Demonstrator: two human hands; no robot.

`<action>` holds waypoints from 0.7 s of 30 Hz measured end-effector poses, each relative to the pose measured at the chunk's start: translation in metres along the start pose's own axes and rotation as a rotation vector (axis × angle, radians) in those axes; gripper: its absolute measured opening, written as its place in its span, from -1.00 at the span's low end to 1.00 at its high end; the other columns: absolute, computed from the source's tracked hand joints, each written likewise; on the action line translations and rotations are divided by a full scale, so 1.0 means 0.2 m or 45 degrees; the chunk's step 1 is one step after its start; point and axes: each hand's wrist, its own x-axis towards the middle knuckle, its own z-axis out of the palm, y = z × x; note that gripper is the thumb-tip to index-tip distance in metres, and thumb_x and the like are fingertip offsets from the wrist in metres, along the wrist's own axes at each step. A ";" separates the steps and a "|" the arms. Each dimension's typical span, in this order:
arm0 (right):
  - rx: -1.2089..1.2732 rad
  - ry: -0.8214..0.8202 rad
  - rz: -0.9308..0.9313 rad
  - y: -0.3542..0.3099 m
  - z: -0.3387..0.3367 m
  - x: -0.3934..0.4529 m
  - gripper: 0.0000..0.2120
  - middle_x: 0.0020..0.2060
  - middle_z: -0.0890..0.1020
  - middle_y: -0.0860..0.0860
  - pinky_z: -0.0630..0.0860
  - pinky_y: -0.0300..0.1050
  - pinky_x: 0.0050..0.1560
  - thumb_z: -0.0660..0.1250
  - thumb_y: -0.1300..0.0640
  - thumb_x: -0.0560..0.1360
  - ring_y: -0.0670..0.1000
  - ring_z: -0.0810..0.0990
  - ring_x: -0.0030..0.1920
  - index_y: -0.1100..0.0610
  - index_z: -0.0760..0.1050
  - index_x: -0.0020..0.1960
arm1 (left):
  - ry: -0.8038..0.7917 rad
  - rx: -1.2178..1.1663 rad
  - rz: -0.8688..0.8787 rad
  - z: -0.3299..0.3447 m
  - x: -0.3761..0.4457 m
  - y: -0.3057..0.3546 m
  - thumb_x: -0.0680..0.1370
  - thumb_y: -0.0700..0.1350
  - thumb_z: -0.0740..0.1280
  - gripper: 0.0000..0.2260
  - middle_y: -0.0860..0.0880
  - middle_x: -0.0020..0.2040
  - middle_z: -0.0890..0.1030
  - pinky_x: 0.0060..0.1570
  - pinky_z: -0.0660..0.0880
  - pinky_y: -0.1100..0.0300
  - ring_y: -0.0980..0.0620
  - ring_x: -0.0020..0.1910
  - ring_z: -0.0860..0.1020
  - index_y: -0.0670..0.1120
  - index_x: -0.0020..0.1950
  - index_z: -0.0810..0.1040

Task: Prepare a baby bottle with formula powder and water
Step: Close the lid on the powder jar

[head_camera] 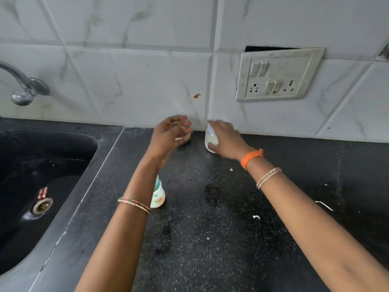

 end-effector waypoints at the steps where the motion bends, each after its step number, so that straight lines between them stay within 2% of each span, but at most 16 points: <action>1: 0.152 -0.035 -0.043 -0.07 0.05 -0.09 -0.31 0.45 0.28 0.14 0.26 0.07 0.37 0.35 0.04 0.48 0.17 0.26 0.44 0.07 0.11 0.51 | 0.032 -0.029 0.047 -0.06 -0.05 0.04 0.53 -0.41 0.20 -0.77 -0.08 -0.01 0.62 0.04 0.57 0.12 0.01 -0.08 0.62 -0.17 0.10 0.50; 4: 0.506 -0.205 -0.067 -0.27 0.26 -0.32 -0.25 0.42 0.35 0.08 0.23 -0.16 0.34 0.43 0.07 0.42 0.05 0.31 0.42 0.05 0.14 0.51 | 0.212 -0.120 0.126 -0.29 -0.22 0.09 0.56 -0.38 0.17 -0.78 -0.04 -0.13 0.65 -0.01 0.59 0.15 0.05 -0.16 0.64 -0.13 0.00 0.52; 8: 0.817 -0.214 0.016 -0.52 0.57 -0.45 -0.08 0.42 0.35 0.04 0.22 -0.26 0.28 0.54 0.04 0.33 -0.03 0.32 0.41 0.11 0.09 0.52 | 0.497 -0.062 0.077 -0.58 -0.38 -0.05 0.58 -0.36 0.12 -0.77 -0.03 -0.19 0.62 -0.17 0.60 0.26 0.11 -0.28 0.62 -0.11 -0.07 0.50; 9: 0.883 -0.177 0.037 -0.57 0.63 -0.46 -0.08 0.40 0.38 0.03 0.27 -0.24 0.25 0.56 0.03 0.31 -0.03 0.37 0.37 0.13 0.13 0.51 | 0.540 -0.019 0.037 -0.62 -0.41 -0.11 0.58 -0.37 0.12 -0.77 -0.05 -0.18 0.60 -0.22 0.59 0.29 0.12 -0.30 0.61 -0.11 -0.08 0.50; 11: 1.016 -0.053 0.073 -0.65 0.69 -0.45 -0.26 0.25 0.53 0.05 0.41 -0.21 0.13 0.56 0.09 0.30 -0.04 0.51 0.18 0.16 0.32 0.39 | 0.577 0.054 -0.048 -0.67 -0.46 -0.22 0.57 -0.37 0.13 -0.77 -0.06 -0.16 0.59 -0.27 0.56 0.31 0.11 -0.32 0.59 -0.10 -0.10 0.49; 13: 1.042 0.039 0.146 -0.68 0.69 -0.43 -0.49 0.10 0.62 0.07 0.50 -0.18 0.02 0.55 0.16 0.32 -0.06 0.56 0.01 0.17 0.47 0.21 | 0.553 0.150 -0.124 -0.67 -0.50 -0.31 0.57 -0.36 0.15 -0.78 -0.06 -0.15 0.59 -0.28 0.55 0.30 0.07 -0.26 0.57 -0.09 -0.09 0.49; 14: 1.016 0.066 0.173 -0.68 0.68 -0.42 -0.54 0.07 0.64 0.07 0.50 -0.20 -0.01 0.55 0.17 0.32 -0.06 0.57 -0.02 0.18 0.50 0.16 | 0.524 0.193 -0.152 -0.67 -0.51 -0.35 0.58 -0.35 0.15 -0.78 -0.05 -0.13 0.60 -0.27 0.55 0.29 0.06 -0.23 0.56 -0.09 -0.09 0.49; 16: 0.952 0.137 0.205 -0.64 0.65 -0.44 -0.57 0.04 0.66 0.06 0.50 -0.21 -0.02 0.56 0.15 0.30 -0.04 0.60 -0.01 0.17 0.53 0.12 | 0.450 0.262 -0.187 -0.63 -0.53 -0.41 0.58 -0.33 0.16 -0.79 -0.05 -0.12 0.60 -0.23 0.52 0.24 0.07 -0.21 0.55 -0.07 -0.09 0.50; 21: 0.727 0.273 0.332 -0.41 0.59 -0.59 -0.54 0.02 0.67 0.01 0.56 -0.10 0.01 0.57 0.01 0.26 -0.01 0.62 0.01 0.09 0.54 0.09 | 0.275 0.335 -0.277 -0.53 -0.52 -0.50 0.56 -0.33 0.21 -0.81 0.00 -0.15 0.59 -0.22 0.48 0.19 0.08 -0.22 0.53 -0.05 -0.10 0.49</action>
